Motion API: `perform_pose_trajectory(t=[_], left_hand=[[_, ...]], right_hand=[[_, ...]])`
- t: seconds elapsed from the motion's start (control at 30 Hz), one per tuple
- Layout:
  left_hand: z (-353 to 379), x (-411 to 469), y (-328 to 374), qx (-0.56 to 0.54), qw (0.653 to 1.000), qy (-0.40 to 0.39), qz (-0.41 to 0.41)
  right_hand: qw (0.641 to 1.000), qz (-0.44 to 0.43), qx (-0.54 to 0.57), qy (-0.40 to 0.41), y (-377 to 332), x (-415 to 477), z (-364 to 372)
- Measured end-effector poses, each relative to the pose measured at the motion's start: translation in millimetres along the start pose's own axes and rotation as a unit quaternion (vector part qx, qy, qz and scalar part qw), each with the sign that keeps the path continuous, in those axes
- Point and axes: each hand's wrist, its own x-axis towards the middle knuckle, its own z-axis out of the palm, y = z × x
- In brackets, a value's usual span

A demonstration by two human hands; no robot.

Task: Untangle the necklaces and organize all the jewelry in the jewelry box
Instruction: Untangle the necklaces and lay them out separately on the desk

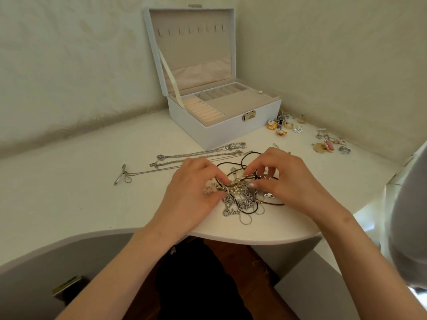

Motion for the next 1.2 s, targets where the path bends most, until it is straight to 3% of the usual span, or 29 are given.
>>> perform_pose_trajectory(t=[0.17, 0.33, 0.43, 0.53, 0.87, 1.2], left_hand=[[4.1, 0.0, -3.7, -0.012, 0.998, -0.049, 0.028], [-1.5, -6.1, -5.9, -0.022, 0.995, -0.091, 0.029], [-4.2, -8.3, -7.2, -0.025, 0.993, -0.109, 0.032], [-5.0, -8.9, -9.6, -0.021, 0.992, -0.122, 0.038], [-8.8, -10.7, -21.2, -0.009, 0.992, -0.121, 0.015], [-18.2, -12.3, -22.7, -0.006, 0.988, -0.153, -0.003]], right_hand=[[0.998, 0.012, -0.024, -0.057, 1.0, -3.0, -7.5], [0.999, 0.013, 0.039, 0.008, -0.5, 1.8, -15.5], [0.998, -0.004, 0.047, -0.032, -2.4, 2.3, -13.5], [0.998, -0.001, -0.003, -0.067, 0.9, 2.4, -6.9], [0.985, 0.010, -0.160, -0.063, 4.6, -0.1, -12.0], [0.979, 0.011, -0.196, -0.055, 10.9, -2.4, -13.0]])
